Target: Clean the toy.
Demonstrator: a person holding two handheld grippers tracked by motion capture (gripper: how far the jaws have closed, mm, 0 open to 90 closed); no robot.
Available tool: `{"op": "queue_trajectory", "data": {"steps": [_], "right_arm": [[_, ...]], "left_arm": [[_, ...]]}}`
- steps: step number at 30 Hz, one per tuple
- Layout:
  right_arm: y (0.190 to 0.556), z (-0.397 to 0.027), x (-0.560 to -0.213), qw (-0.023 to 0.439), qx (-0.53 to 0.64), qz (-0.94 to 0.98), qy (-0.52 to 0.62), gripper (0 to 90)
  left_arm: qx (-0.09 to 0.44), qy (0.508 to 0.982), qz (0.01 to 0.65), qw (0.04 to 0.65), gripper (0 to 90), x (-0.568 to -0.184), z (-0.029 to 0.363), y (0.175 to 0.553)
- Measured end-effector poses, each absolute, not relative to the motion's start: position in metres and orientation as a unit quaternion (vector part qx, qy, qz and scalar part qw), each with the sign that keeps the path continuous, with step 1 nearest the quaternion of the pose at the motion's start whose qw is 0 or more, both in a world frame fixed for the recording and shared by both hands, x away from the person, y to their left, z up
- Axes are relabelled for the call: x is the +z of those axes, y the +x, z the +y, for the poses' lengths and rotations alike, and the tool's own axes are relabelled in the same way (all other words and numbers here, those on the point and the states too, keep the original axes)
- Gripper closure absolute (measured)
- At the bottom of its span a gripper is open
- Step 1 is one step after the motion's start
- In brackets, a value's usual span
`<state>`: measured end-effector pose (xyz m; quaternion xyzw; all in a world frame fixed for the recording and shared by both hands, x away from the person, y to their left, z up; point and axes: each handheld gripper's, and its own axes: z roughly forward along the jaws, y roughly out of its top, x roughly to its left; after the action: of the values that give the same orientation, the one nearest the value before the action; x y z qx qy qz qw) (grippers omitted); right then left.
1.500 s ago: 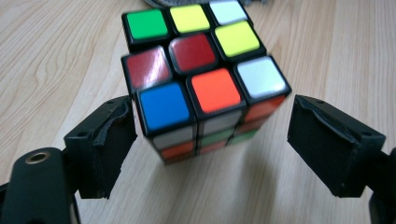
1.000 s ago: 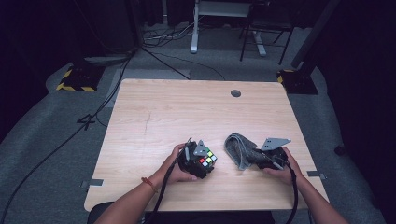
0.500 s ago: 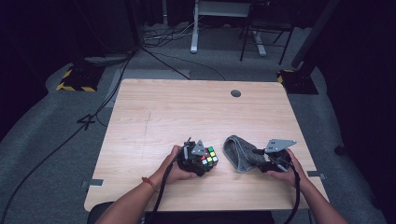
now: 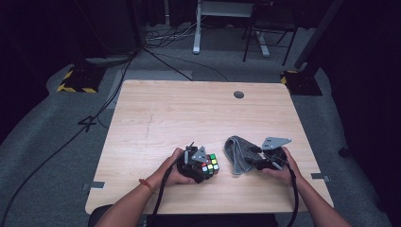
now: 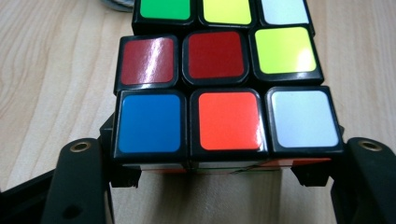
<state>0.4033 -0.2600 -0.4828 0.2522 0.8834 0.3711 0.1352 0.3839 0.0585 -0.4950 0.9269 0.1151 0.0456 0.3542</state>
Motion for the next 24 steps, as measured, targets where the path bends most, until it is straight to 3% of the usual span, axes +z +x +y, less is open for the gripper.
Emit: {"op": "queue_trajectory", "data": {"steps": [3, 6, 8, 12, 17, 24], "right_arm": [[0.407, -0.258, -0.490, 0.122, 0.367, 0.885, 0.259, 46.7], [0.407, -0.260, -0.489, 0.118, 0.366, 0.888, 0.254, 56.5], [0.405, -0.261, -0.490, 0.115, 0.369, 0.888, 0.250, 63.5], [0.404, -0.261, -0.489, 0.118, 0.362, 0.891, 0.247, 70.1], [0.400, -0.262, -0.487, 0.118, 0.358, 0.895, 0.239, 73.4], [0.397, -0.267, -0.488, 0.110, 0.365, 0.892, 0.242, 73.2]], "left_arm": [[0.046, 0.927, 0.112, 0.355, 32.3, -0.495, 0.058, 0.384], [0.041, 0.922, 0.129, 0.362, 31.2, -0.497, 0.058, 0.385], [0.026, 0.917, 0.150, 0.370, 21.6, -0.498, 0.059, 0.387], [0.024, 0.907, 0.164, 0.388, 15.7, -0.497, 0.061, 0.387], [0.051, 0.913, 0.152, 0.375, 19.1, -0.496, 0.056, 0.385], [0.034, 0.914, 0.150, 0.376, 29.3, -0.500, 0.052, 0.387]]}}
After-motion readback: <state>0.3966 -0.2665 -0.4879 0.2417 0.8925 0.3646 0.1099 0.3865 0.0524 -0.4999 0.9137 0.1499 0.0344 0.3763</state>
